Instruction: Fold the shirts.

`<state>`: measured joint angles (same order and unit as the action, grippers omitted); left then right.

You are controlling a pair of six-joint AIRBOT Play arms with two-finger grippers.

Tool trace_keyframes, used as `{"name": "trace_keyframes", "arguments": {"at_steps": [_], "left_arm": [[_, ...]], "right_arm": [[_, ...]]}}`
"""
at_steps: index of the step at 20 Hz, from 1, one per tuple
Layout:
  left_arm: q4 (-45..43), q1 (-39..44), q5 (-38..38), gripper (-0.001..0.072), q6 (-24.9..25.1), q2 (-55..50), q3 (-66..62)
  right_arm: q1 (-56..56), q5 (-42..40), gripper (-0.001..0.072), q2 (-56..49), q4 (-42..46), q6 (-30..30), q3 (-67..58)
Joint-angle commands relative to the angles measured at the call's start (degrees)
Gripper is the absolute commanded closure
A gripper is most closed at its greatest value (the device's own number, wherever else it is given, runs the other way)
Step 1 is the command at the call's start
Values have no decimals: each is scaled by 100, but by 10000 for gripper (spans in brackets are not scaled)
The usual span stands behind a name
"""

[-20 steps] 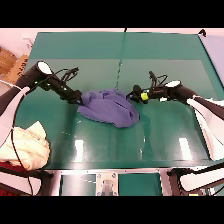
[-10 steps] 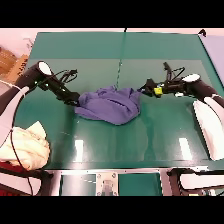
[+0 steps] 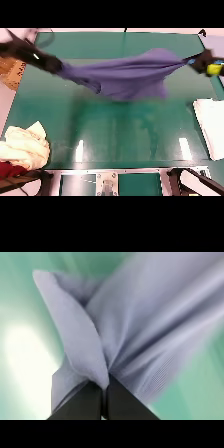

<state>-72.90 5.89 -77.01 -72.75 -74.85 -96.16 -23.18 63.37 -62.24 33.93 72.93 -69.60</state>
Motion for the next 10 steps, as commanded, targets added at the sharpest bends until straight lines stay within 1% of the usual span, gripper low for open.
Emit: {"name": "trace_keyframes", "arguments": {"at_steps": [1, 3, 6, 8, 10], "left_arm": [[-146, -4, 450, 683, -136, 793, -1119], [-146, -4, 634, 683, -136, 1099, -1528], [-118, -4, 658, 683, -136, 1331, -1971], [4, -4, 638, 683, -136, 1357, -1952], [186, -4, 645, 683, -136, 1338, -1722]], "right_arm": [[-614, 127, 692, 1075, 17, 164, -188], [-815, 125, 691, 1628, 17, 162, -247], [-918, 107, 691, 2330, 20, 160, -407], [-916, 105, 691, 2640, 28, 157, -411], [-916, 177, 691, 2721, 31, 160, -404]]}}
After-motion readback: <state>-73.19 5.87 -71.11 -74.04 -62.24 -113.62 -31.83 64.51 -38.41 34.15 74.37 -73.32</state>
